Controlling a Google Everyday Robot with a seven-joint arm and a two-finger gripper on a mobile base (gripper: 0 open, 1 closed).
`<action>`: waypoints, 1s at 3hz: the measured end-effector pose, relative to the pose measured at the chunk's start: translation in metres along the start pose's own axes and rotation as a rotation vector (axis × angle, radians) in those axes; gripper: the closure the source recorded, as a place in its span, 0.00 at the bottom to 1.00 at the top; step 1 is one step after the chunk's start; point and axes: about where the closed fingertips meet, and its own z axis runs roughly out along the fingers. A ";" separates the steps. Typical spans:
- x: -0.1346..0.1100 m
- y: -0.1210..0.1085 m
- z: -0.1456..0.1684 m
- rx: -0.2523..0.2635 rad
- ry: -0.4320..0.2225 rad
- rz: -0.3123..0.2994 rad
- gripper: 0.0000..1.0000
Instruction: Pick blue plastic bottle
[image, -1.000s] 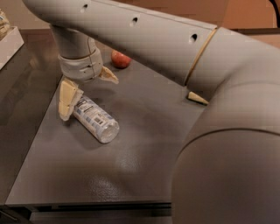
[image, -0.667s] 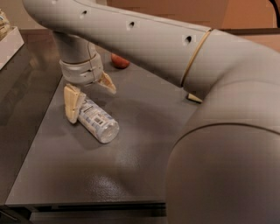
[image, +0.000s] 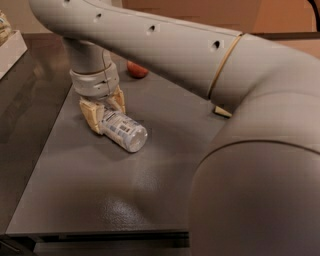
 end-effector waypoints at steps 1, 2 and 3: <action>0.005 -0.006 -0.021 0.014 -0.050 -0.028 0.87; 0.017 -0.023 -0.058 0.032 -0.130 -0.083 1.00; 0.032 -0.042 -0.097 0.058 -0.203 -0.171 1.00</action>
Offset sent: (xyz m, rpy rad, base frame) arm 0.0036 -0.0668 0.1063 0.0839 -0.1289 0.1820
